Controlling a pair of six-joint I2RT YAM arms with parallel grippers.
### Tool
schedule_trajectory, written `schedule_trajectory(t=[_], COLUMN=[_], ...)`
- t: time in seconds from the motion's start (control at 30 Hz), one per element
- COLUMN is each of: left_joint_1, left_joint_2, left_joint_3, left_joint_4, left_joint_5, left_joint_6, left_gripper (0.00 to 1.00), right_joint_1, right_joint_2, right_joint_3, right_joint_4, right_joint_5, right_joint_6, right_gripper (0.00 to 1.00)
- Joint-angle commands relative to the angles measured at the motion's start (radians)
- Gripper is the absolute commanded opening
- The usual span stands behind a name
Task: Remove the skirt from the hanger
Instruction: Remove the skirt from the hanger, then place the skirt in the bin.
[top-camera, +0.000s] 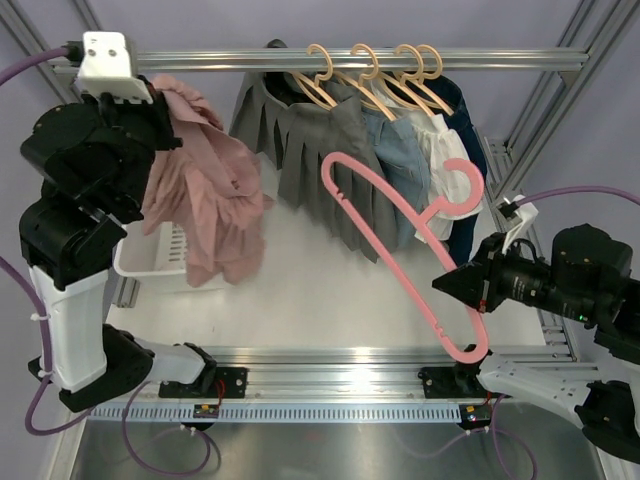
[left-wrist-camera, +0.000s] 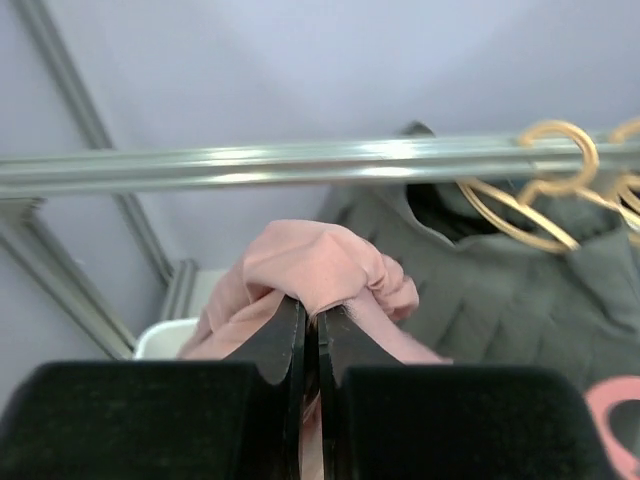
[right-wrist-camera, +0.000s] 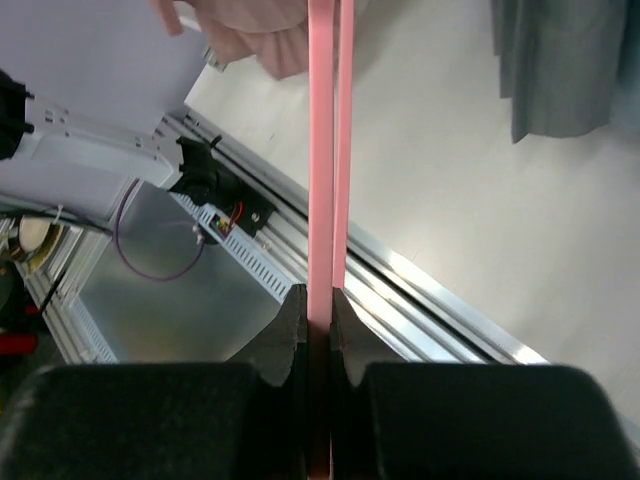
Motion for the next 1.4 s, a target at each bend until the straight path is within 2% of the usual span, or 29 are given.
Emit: schedule_trajectory(t=[0.0, 0.03, 0.13, 0.2, 0.27, 0.47, 0.67, 0.77, 0.87, 0.97, 1.07, 1.1, 1.23, 1.37], left_joint_1=[0.011, 0.011, 0.035, 0.118, 0.181, 0.357, 0.449, 0.537, 0.557, 0.557, 0.558, 0.558, 0.558, 0.558], left_joint_2=[-0.024, -0.035, -0.023, 0.017, 0.015, 0.086, 0.124, 0.138, 0.132, 0.103, 0.019, -0.042, -0.171, -0.228], left_joint_3=[-0.026, -0.052, -0.065, 0.005, -0.009, 0.036, -0.005, 0.009, -0.035, -0.138, -0.362, -0.504, -0.791, -0.922], left_joint_4=[0.302, 0.363, 0.546, 0.560, 0.590, 0.500, 0.505, 0.469, 0.477, 0.475, 0.486, 0.519, 0.547, 0.471], left_joint_5=[-0.160, -0.216, -0.261, -0.215, -0.143, -0.007, 0.059, 0.136, 0.177, 0.188, 0.208, 0.222, 0.239, 0.294], left_joint_6=[0.130, 0.188, 0.354, 0.364, 0.361, 0.189, 0.135, 0.060, 0.019, -0.020, -0.106, -0.151, -0.241, -0.333], left_gripper=[0.00, 0.00, 0.00, 0.00, 0.00, 0.00, 0.00, 0.00, 0.00, 0.00, 0.00, 0.00, 0.00, 0.00], right_joint_1=[0.004, 0.004, 0.004, 0.004, 0.004, 0.004, 0.004, 0.005, 0.004, 0.004, 0.004, 0.004, 0.004, 0.004], right_joint_2=[-0.003, 0.003, 0.036, 0.064, 0.084, 0.153, 0.158, 0.173, 0.184, 0.181, 0.165, 0.161, 0.162, 0.162], right_joint_3=[0.091, 0.104, 0.157, 0.181, 0.190, 0.181, 0.136, 0.165, 0.196, 0.182, 0.116, 0.080, -0.025, -0.094], right_joint_4=[-0.004, -0.006, -0.021, -0.020, -0.024, -0.009, 0.011, -0.009, -0.027, -0.026, 0.017, 0.038, 0.100, 0.146], right_joint_5=[0.161, 0.174, 0.176, 0.153, 0.145, 0.123, 0.123, 0.096, 0.088, 0.079, 0.058, 0.042, 0.022, 0.015], right_joint_6=[0.011, 0.010, -0.004, -0.017, -0.029, -0.064, -0.083, -0.087, -0.095, -0.095, -0.084, -0.073, -0.069, -0.069], right_gripper=[0.00, 0.00, 0.00, 0.00, 0.00, 0.00, 0.00, 0.00, 0.00, 0.00, 0.00, 0.00, 0.00, 0.00])
